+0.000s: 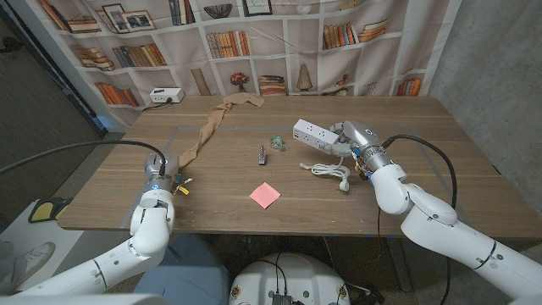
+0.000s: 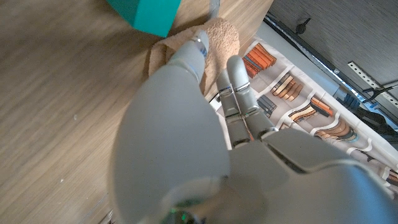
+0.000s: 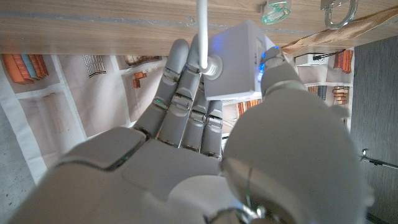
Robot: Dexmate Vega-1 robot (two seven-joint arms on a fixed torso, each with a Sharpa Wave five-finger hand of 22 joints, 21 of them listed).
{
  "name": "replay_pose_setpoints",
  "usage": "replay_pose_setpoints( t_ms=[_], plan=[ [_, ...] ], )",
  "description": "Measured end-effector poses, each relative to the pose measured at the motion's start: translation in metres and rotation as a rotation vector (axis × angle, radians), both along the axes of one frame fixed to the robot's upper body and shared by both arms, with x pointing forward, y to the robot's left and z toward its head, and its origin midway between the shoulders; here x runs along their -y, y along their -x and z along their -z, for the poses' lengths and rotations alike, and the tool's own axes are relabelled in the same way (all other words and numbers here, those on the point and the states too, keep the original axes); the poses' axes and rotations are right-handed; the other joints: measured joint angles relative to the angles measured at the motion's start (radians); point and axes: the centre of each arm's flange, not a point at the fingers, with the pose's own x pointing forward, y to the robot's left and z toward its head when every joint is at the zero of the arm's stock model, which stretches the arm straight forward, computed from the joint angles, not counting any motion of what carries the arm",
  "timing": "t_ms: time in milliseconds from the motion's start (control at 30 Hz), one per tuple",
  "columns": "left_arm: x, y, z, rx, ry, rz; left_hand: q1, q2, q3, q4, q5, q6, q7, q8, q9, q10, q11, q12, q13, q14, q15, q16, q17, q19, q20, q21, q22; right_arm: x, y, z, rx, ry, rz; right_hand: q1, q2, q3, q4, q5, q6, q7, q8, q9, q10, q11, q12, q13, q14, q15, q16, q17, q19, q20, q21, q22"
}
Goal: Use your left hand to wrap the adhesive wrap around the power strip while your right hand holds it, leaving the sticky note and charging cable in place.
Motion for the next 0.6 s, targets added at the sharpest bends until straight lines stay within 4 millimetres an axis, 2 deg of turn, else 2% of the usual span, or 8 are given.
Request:
replay_pose_setpoints(
  t_ms=[233, 300, 600],
  plan=[
    [0.001, 0.005, -0.007, 0.053, 0.007, 0.030, -0.009, -0.009, 0.000, 0.000, 0.008, 0.005, -0.005, 0.000, -0.008, 0.012, -0.005, 0.000, 0.000, 0.074, -0.007, -0.021, 0.000, -0.005, -0.016, -0.004, -0.022, 0.000, 0.000, 0.000, 0.001, -0.001, 0.002, 0.000, 0.000, 0.000, 0.000, 0.005, 0.000, 0.000, -0.001, 0.000, 0.001, 0.001, 0.000, 0.000, 0.000, 0.000, 0.000, 0.002, -0.004, 0.004, 0.000, 0.000],
    [0.002, 0.006, -0.009, 0.064, 0.007, 0.036, -0.015, -0.014, 0.000, 0.000, 0.008, 0.007, -0.014, -0.007, -0.009, 0.016, -0.002, 0.000, 0.000, 0.088, -0.007, -0.029, 0.000, -0.005, -0.016, -0.004, -0.029, 0.000, 0.000, 0.000, 0.002, -0.002, 0.002, 0.000, 0.000, 0.000, 0.000, 0.005, 0.000, 0.000, -0.001, 0.000, 0.001, 0.001, 0.000, 0.000, 0.000, 0.000, -0.004, 0.002, -0.005, 0.005, 0.003, 0.000],
    [0.006, 0.010, -0.016, 0.110, 0.013, 0.054, -0.026, -0.013, 0.003, -0.003, 0.008, 0.000, -0.021, -0.007, -0.011, 0.021, -0.007, 0.000, 0.000, 0.108, -0.027, -0.047, 0.001, -0.013, -0.034, -0.008, -0.053, 0.000, 0.000, -0.001, 0.004, -0.004, 0.002, 0.000, 0.000, 0.000, 0.000, 0.005, 0.000, 0.000, -0.003, 0.000, 0.001, 0.001, 0.000, 0.000, 0.002, 0.002, -0.004, 0.002, -0.005, 0.005, 0.004, 0.000]
  ],
)
